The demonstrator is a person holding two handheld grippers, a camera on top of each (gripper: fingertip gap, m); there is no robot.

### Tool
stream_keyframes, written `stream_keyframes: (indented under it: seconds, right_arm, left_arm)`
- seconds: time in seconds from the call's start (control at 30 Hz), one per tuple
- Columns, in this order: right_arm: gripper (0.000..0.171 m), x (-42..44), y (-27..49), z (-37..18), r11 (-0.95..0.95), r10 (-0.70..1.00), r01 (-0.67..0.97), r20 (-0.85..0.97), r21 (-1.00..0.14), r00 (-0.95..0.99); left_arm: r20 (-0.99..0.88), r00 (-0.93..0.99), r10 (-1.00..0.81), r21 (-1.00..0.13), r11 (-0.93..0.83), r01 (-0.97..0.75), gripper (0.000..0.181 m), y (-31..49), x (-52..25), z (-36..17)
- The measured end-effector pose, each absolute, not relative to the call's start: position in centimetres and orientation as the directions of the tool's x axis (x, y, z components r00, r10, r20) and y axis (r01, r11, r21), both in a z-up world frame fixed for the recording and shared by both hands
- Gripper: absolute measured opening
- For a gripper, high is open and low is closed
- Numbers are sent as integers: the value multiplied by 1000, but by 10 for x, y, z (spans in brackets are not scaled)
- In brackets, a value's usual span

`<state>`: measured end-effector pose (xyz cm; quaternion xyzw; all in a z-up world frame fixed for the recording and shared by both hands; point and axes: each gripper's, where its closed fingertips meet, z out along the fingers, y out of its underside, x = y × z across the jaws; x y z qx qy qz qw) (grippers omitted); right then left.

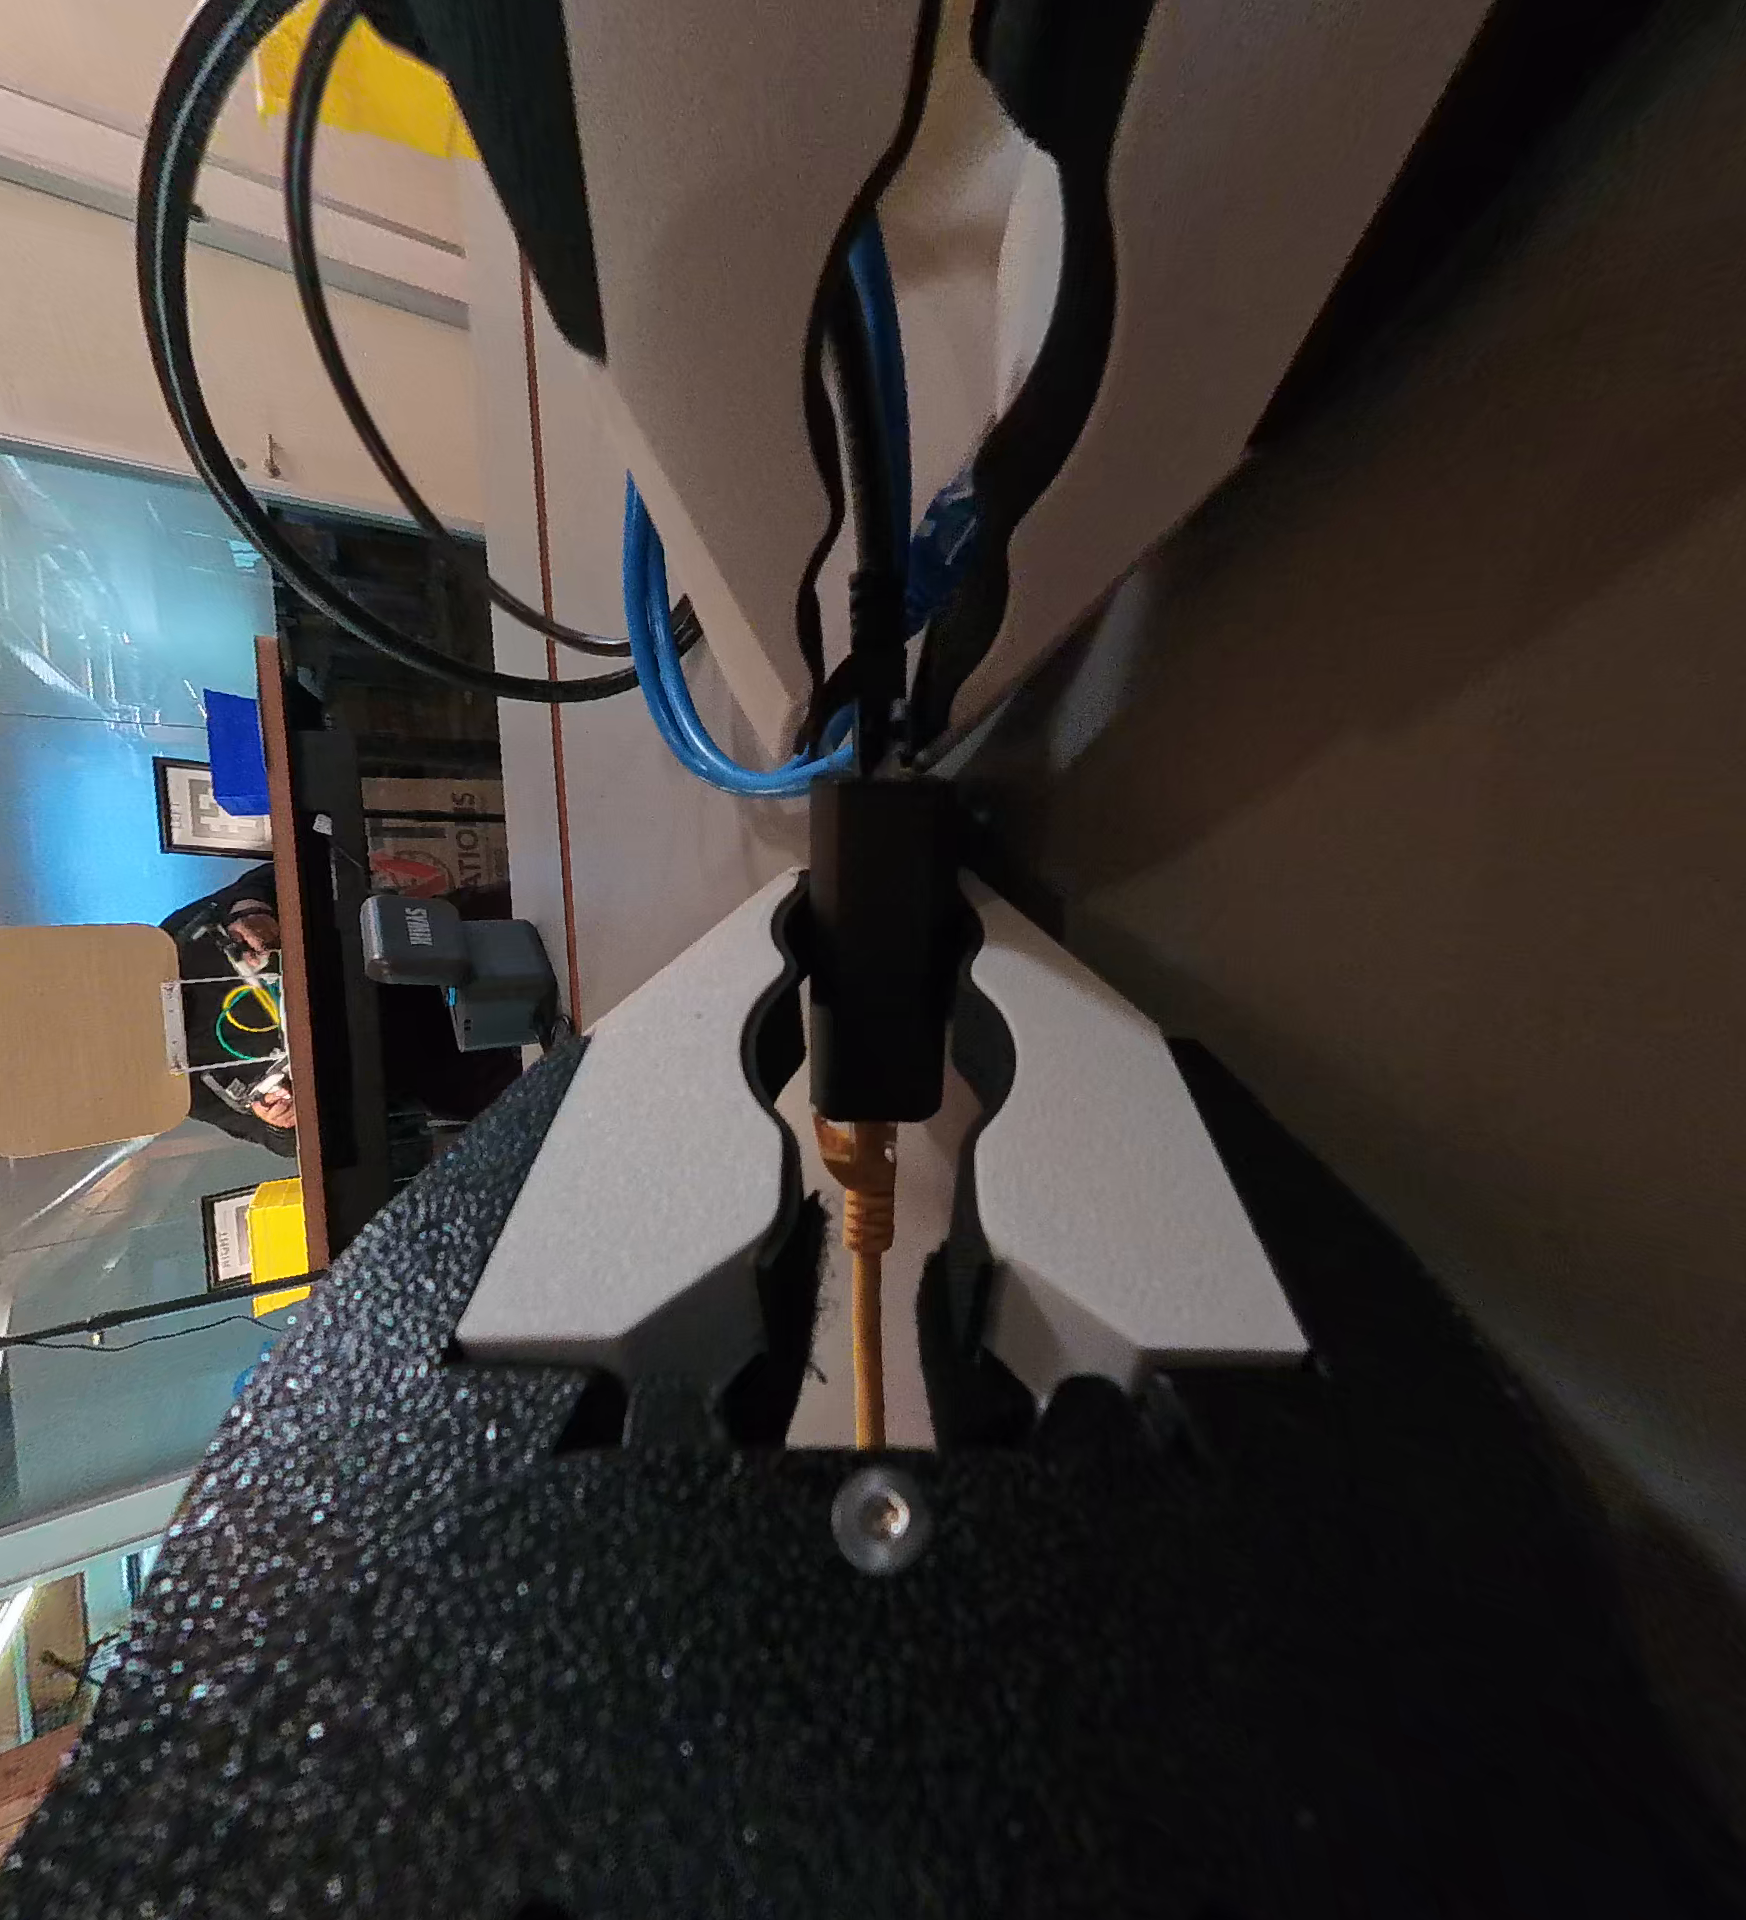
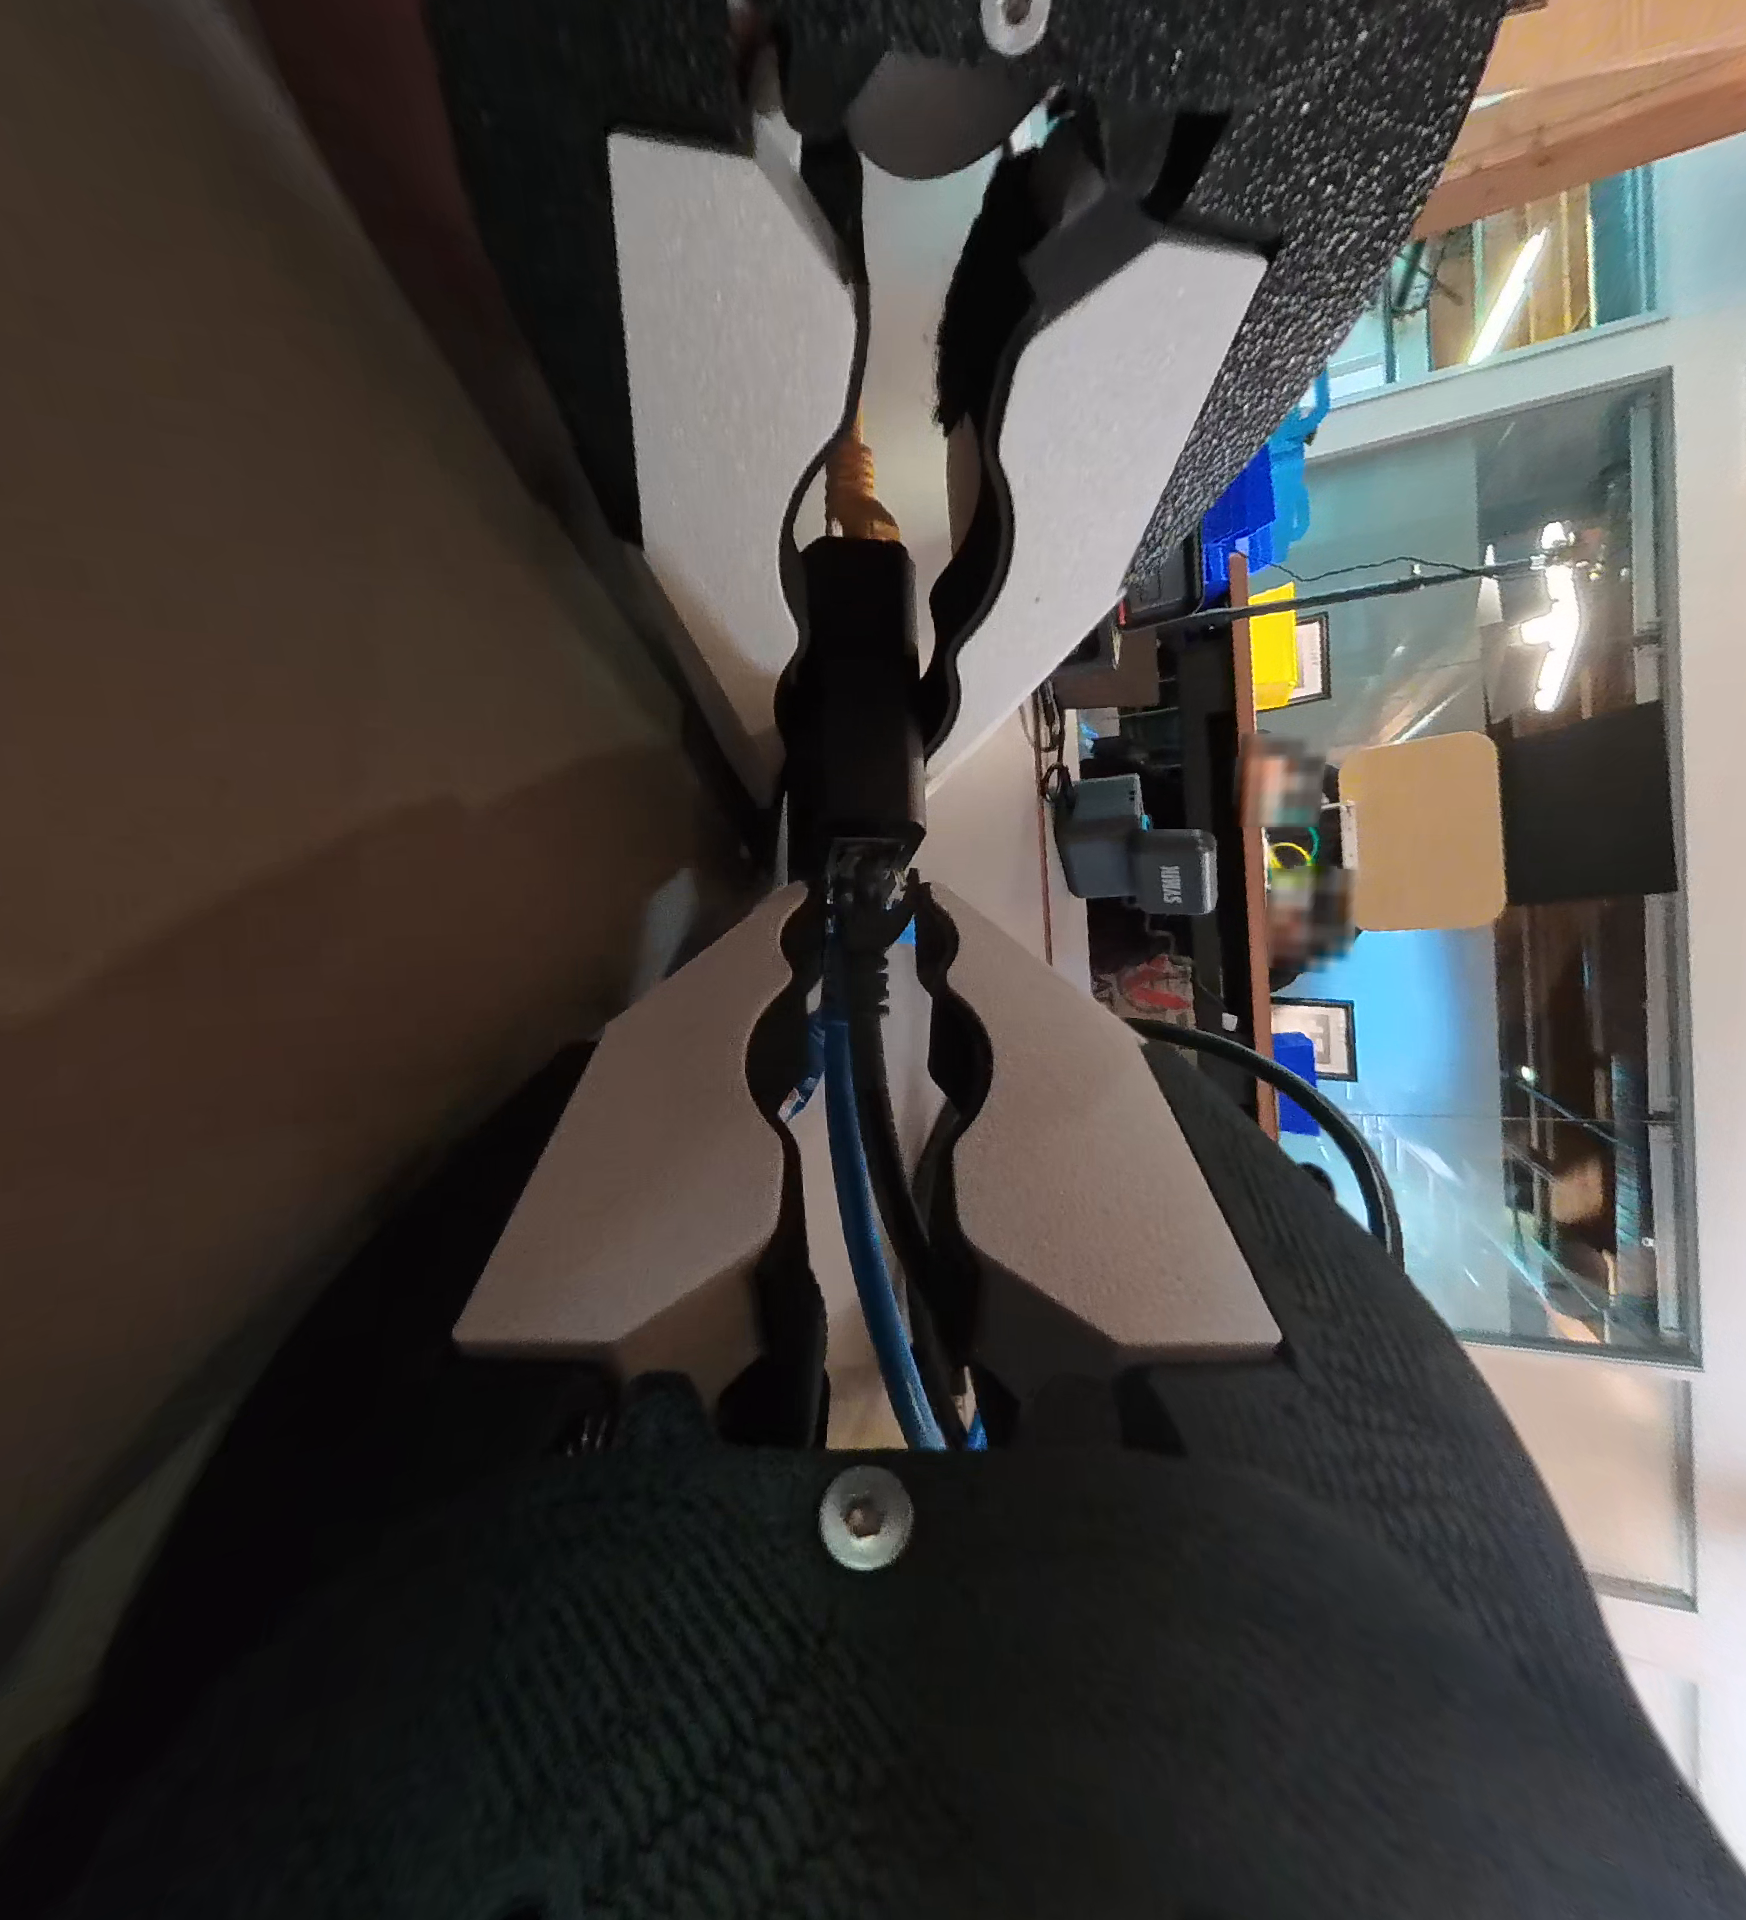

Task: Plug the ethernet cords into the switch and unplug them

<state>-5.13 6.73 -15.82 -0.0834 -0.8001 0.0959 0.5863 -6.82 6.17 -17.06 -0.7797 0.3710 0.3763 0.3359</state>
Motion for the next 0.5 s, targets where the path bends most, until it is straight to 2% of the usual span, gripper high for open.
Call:
stream_keyframes:
  seconds: [0.23,0.5]
  right_arm:
    - [13,-50,68,-159,946,319,52,890,-320,-327]
    - [14,-49,71,-157,939,341,57,892,-340,-297]
  left_arm:
    - [-835,451,-316,-253,-508,-824,22,63,-67,-171]
    - [-813,503,-294,-300,-530,-793,23,66,-67,-172]
